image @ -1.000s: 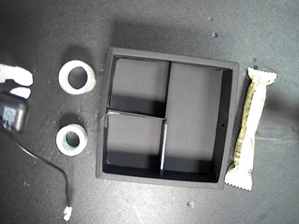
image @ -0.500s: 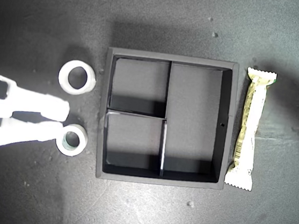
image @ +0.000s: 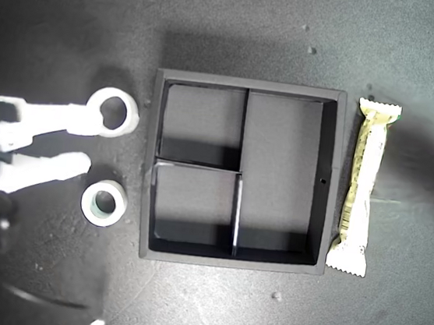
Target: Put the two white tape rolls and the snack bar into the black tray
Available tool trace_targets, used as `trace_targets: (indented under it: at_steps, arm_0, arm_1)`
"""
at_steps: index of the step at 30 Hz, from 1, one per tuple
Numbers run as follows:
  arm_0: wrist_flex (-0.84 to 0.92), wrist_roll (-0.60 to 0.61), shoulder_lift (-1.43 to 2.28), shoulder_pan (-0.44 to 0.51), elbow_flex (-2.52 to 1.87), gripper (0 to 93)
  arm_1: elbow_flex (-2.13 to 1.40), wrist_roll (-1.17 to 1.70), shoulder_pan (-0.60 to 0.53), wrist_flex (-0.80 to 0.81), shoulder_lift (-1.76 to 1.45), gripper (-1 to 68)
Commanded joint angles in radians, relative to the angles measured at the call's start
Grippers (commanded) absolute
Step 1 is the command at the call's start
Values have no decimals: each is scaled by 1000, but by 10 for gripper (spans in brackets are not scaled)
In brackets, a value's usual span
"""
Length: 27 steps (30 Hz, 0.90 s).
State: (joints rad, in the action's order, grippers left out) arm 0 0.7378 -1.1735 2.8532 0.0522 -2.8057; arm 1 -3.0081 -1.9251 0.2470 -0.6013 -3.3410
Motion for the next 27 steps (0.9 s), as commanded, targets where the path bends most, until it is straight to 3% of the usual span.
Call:
trace_targets:
  at_steps: [1, 18, 24, 27]
  arm_0:
    - [38, 46, -557, -26, 367, 177]
    - [9, 35, -922, -60, 514, 170]
    - [5, 75, -1051, -167, 598, 5]
    - [34, 77, -1052, -206, 621, 1]
  arm_1:
    - [52, 385, -21, -46, 3, -4]
    - [0, 402, -94, -72, -9, -4]
    - [94, 647, -146, -167, 5, -3]
    - [141, 667, -141, -156, 5, -3]
